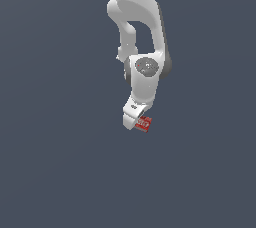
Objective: Pick up the object and move it to a goal position.
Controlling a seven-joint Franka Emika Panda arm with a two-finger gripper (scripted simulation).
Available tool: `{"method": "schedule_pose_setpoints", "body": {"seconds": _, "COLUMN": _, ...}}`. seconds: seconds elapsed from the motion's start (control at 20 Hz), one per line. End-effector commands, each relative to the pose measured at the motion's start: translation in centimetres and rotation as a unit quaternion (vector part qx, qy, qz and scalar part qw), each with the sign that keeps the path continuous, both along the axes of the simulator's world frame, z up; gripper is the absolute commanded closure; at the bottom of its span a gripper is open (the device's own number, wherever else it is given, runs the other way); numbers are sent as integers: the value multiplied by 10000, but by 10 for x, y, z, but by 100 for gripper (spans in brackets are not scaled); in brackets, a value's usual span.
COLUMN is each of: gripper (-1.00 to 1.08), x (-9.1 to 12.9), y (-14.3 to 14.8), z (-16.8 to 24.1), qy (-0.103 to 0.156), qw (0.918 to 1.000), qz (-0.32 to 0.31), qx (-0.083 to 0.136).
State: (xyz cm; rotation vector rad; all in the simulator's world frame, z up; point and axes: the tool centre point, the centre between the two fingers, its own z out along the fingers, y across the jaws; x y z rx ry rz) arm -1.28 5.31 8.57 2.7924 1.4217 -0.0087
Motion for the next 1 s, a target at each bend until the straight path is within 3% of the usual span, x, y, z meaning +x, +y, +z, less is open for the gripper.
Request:
{"method": "schedule_pose_setpoints", "body": {"seconds": 0.0, "gripper": -92, "x": -2, "y": 5, "z": -6, "qy": 0, "qw": 9994, "qz": 341, "qx": 12}}
{"method": "schedule_pose_setpoints", "body": {"seconds": 0.45, "gripper": -92, "x": -6, "y": 15, "z": -19, "qy": 0, "qw": 9944, "qz": 1054, "qx": 44}}
{"method": "schedule_pose_setpoints", "body": {"seconds": 0.95, "gripper": -92, "x": -6, "y": 16, "z": -25, "qy": 1, "qw": 9935, "qz": 1136, "qx": 48}}
